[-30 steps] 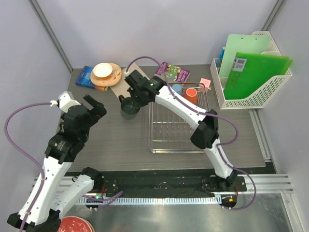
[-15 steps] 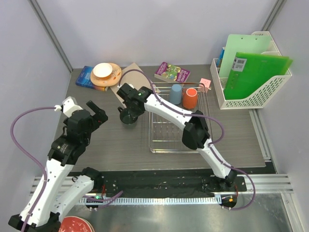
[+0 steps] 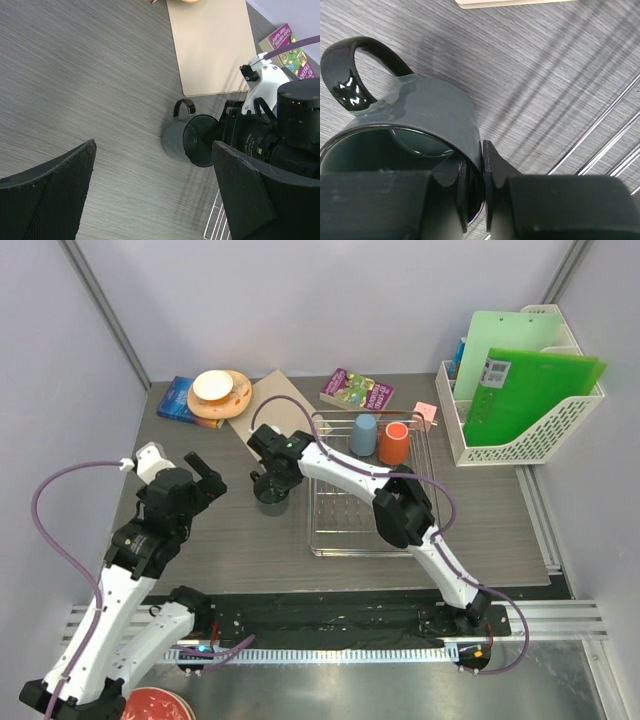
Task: Unload the mixed dishes from the dish rack
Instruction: Place the cup at the center of the board, then pick up the cup from the dish rack.
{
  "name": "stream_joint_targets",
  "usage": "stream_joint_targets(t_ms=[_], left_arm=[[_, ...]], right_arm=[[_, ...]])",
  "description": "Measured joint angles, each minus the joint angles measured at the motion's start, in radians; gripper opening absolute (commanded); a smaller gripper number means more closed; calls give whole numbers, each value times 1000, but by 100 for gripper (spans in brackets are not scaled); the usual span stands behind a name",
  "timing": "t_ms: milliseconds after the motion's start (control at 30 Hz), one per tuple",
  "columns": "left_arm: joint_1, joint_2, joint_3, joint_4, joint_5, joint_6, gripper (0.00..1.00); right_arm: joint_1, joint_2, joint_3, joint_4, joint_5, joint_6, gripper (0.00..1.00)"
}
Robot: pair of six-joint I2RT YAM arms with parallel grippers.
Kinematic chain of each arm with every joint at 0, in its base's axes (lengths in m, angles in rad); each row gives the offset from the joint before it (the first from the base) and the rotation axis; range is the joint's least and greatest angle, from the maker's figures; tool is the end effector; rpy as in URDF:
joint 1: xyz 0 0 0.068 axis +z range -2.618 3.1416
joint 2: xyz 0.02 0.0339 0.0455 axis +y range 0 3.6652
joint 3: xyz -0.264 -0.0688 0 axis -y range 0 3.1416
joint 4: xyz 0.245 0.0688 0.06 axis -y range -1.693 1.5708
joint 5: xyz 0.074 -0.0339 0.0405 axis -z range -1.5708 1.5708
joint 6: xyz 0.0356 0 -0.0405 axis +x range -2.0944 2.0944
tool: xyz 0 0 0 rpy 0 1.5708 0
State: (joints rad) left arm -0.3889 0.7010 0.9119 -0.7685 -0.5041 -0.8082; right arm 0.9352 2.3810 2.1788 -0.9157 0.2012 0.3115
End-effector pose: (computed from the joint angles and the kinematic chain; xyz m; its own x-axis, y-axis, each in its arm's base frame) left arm 0.1310 -0.0351 0.3381 -0.3041 -0.5596 -0.7710 -0.3867 0.8121 -0.4370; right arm 0.3091 0.4069 0.2072 -0.7339 -0.4889 -0.4716 -0.5375 0.8424 -0.0369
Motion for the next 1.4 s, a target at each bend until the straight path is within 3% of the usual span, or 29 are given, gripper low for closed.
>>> stream_joint_targets(t_ms=[67, 267, 467, 600, 800, 900, 1067, 1233, 1400], left_arm=[[0, 7, 0, 1, 0, 0, 96], [0, 19, -2, 5, 9, 0, 99], [0, 12, -35, 29, 36, -4, 100], [0, 3, -43, 36, 48, -3, 100], [0, 10, -55, 62, 70, -16, 100], [0, 18, -74, 74, 87, -29, 100], [0, 34, -114, 93, 123, -45, 100], [0, 81, -124, 112, 163, -54, 100], [0, 104, -124, 126, 187, -56, 100]], right_arm=[[0, -10, -22, 22, -2, 3, 38], [1, -56, -85, 49, 8, 8, 52], [1, -176, -95, 48, 56, 5, 57], [2, -357, -142, 68, 171, -8, 58], [-24, -753, -510, 275, 446, -42, 58], [-134, -887, -750, 383, 488, 5, 59], [-343, -928, -1034, 470, 516, 60, 69], [-326, -929, -1169, 612, 521, 40, 79], [-324, -911, -1159, 726, 525, 14, 82]])
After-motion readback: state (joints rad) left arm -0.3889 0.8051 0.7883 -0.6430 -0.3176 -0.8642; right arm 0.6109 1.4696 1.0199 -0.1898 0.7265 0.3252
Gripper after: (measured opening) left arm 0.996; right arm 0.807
